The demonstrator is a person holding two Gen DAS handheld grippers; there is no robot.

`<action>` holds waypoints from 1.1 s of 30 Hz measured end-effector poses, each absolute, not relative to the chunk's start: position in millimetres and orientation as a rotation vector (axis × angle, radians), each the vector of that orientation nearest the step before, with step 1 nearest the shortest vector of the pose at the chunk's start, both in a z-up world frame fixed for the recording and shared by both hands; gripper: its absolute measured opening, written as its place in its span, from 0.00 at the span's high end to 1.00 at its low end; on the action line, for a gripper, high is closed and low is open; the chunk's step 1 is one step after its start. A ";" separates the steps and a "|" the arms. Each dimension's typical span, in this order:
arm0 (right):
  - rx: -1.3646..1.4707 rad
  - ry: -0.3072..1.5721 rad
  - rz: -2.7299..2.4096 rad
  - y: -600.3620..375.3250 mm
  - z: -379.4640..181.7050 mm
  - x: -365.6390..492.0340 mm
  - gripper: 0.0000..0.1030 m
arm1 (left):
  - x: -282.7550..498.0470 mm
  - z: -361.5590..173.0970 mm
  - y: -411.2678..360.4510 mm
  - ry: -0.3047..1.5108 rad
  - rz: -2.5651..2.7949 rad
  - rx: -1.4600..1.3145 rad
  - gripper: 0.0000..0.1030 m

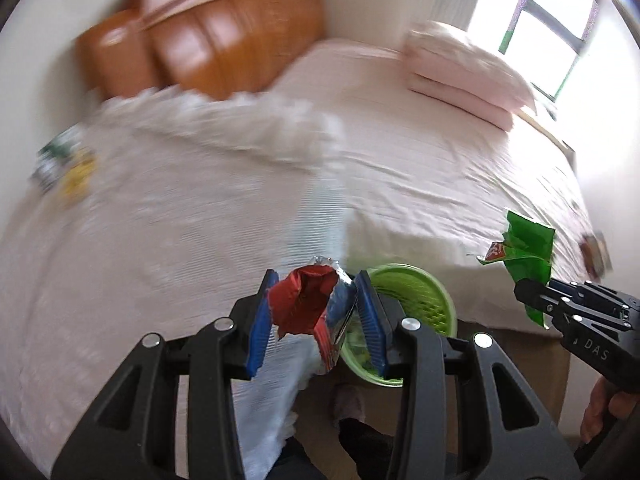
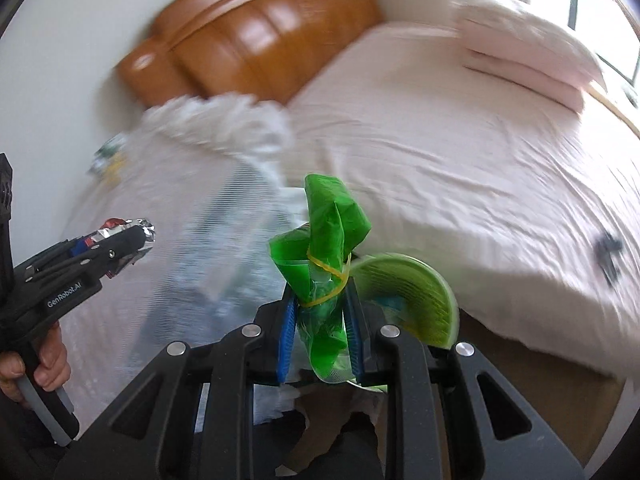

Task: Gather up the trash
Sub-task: 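Carry both items over the green wastebasket and open both tools to drop them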

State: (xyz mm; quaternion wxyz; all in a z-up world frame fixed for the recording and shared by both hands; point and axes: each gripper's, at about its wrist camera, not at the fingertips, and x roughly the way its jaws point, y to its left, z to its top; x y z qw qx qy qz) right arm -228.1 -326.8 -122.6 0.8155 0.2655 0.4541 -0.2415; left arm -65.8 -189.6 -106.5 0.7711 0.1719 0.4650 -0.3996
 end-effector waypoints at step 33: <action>0.675 0.988 -0.580 -365.9 -152.6 -267.8 0.76 | -124.3 -129.6 -263.5 1.064 -1.042 0.561 0.08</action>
